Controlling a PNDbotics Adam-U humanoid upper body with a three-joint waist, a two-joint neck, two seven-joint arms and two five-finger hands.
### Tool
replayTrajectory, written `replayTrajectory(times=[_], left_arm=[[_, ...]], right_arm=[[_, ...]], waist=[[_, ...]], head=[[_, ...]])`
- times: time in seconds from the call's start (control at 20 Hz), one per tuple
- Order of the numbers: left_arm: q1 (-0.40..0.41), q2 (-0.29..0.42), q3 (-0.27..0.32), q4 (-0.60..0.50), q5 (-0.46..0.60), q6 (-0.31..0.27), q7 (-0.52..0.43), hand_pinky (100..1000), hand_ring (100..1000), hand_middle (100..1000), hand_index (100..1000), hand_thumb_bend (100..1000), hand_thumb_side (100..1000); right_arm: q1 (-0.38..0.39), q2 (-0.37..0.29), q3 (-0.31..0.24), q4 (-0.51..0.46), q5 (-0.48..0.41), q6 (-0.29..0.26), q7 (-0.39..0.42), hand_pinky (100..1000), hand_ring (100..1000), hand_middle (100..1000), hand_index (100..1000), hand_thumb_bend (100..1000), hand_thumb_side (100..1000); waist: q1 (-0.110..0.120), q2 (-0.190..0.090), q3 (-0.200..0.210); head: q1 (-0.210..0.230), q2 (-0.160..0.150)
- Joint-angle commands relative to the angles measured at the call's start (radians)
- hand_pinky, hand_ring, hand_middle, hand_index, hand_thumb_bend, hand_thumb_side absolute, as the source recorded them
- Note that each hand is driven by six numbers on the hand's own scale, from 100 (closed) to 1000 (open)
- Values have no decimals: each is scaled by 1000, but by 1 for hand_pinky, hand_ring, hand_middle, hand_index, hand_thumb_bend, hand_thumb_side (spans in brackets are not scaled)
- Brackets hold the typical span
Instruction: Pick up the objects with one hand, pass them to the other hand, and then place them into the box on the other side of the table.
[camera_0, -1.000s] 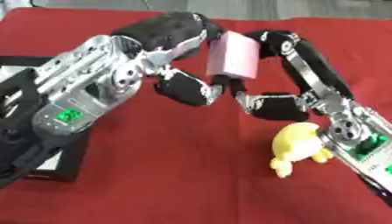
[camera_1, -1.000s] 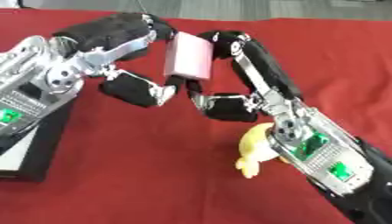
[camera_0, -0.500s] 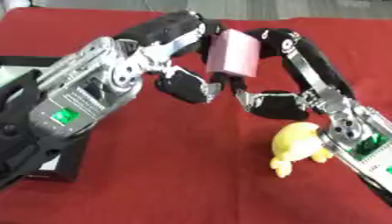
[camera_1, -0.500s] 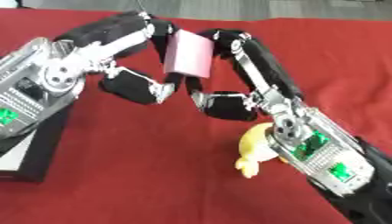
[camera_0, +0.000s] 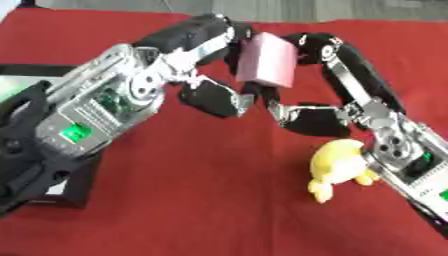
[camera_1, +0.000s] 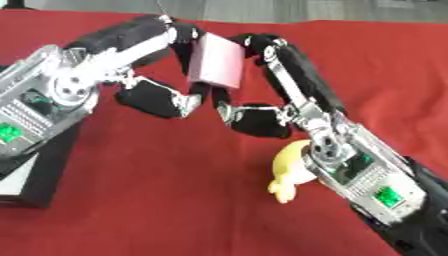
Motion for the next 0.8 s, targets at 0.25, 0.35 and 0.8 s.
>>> replayTrajectory(times=[0.25,0.35,0.8], left_arm=[[-19,11,16,-4,-25,-6,10,987,678,477,362,100,247],[-19,12,15,-4,-34,-8,9,981,676,474,361,100,247],[-19,10,14,3,-57,-19,1,972,669,463,360,100,248]], right_arm=[[-8,-12,-9,-21,60,7,2,811,840,871,890,100,439],[-7,-13,-9,-21,76,-1,9,818,843,871,900,100,394],[-7,-13,-21,-21,78,-33,17,826,835,863,892,326,100]], waist=[[1,-7,2],[1,-8,2],[3,-9,2]], head=[[2,0],[3,-1],[4,-3]])
